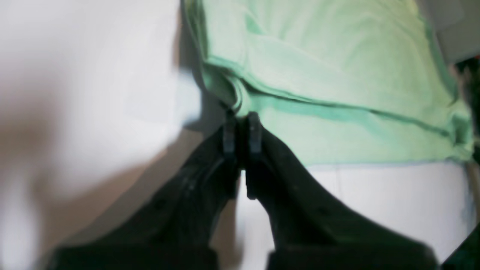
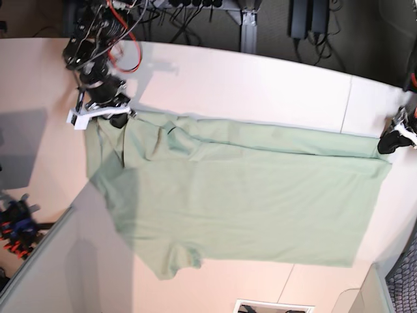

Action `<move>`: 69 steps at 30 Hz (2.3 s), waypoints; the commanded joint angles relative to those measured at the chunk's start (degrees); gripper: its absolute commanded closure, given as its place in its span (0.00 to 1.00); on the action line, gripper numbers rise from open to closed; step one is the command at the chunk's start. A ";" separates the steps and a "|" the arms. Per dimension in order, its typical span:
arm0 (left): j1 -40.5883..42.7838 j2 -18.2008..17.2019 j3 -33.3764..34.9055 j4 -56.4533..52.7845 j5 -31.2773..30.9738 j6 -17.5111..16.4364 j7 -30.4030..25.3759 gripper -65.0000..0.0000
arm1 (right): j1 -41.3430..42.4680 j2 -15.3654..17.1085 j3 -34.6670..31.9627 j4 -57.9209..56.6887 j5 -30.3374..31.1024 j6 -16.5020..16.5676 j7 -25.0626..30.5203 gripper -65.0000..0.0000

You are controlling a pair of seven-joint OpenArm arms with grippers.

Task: Fold the T-shirt properly
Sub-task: 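Lay the folded edge down and release both grippers, then move both grippers to the shirt's hem corners and grasp them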

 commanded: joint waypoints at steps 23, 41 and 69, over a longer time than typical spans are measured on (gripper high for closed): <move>19.98 -4.00 -1.09 16.11 -1.22 -0.34 0.44 1.00 | -21.31 4.00 3.19 15.17 2.32 0.46 0.20 1.00; 21.14 -4.04 -6.47 16.13 -3.61 -0.34 1.86 0.59 | -21.11 4.20 3.96 15.19 1.05 0.42 1.66 0.46; 21.27 -7.06 -13.77 39.28 -2.43 -0.34 4.63 0.59 | 0.46 18.23 5.68 3.26 -1.77 0.37 4.79 0.46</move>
